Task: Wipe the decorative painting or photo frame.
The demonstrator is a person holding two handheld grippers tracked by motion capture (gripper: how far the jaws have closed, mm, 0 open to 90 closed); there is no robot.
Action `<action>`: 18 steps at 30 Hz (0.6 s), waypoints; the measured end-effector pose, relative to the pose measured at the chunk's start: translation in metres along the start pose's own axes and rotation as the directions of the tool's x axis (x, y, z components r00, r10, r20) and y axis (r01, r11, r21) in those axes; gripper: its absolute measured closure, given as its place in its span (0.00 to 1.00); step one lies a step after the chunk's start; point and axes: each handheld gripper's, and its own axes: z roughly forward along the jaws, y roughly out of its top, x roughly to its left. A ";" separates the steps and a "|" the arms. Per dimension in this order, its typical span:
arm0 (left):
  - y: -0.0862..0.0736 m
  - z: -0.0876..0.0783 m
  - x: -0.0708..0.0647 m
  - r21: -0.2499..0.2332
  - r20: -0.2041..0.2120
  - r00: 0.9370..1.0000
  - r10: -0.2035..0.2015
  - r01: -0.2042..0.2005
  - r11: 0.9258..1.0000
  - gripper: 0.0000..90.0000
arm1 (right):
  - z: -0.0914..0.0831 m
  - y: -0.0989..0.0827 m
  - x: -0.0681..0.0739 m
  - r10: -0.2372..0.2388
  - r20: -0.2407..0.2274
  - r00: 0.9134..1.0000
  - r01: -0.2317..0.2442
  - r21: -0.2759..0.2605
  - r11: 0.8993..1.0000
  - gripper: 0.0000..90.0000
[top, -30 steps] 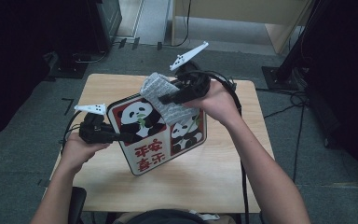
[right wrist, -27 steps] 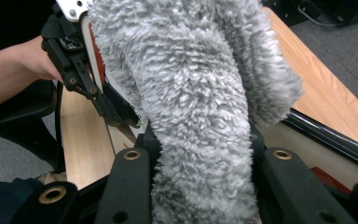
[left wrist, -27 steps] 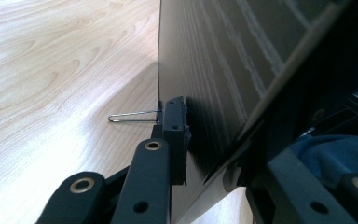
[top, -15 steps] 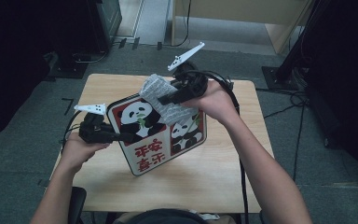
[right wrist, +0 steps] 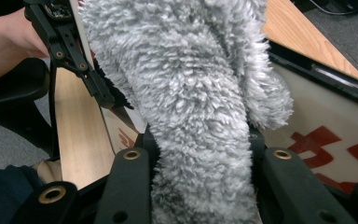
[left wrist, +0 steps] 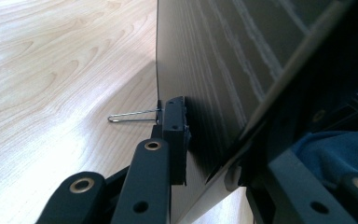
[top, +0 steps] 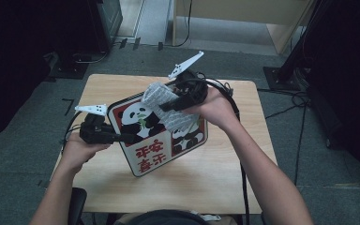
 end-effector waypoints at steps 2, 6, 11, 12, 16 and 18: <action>0.000 0.000 0.000 0.000 0.000 1.000 0.000 0.000 1.000 0.84 | 0.001 -0.002 0.000 -0.001 0.000 1.000 0.001 -0.003 1.000 0.74; 0.000 0.000 0.000 0.000 -0.001 1.000 0.000 0.000 1.000 0.84 | 0.004 -0.007 -0.001 -0.002 -0.005 1.000 0.002 0.000 1.000 0.74; 0.000 0.000 0.000 -0.001 0.002 1.000 0.000 0.000 1.000 0.84 | 0.010 -0.014 0.000 -0.008 -0.002 1.000 0.008 0.014 1.000 0.74; 0.000 0.000 0.000 -0.001 0.002 1.000 0.000 0.000 1.000 0.84 | 0.011 -0.015 0.000 -0.004 -0.003 1.000 0.004 0.015 1.000 0.74; 0.000 0.000 0.000 -0.001 0.001 1.000 0.001 -0.001 1.000 0.84 | 0.014 -0.021 0.000 -0.008 -0.005 1.000 0.008 0.006 1.000 0.74; 0.000 0.000 0.000 -0.001 0.002 1.000 0.002 -0.002 1.000 0.84 | 0.015 -0.024 0.001 -0.008 -0.008 1.000 0.008 0.006 1.000 0.74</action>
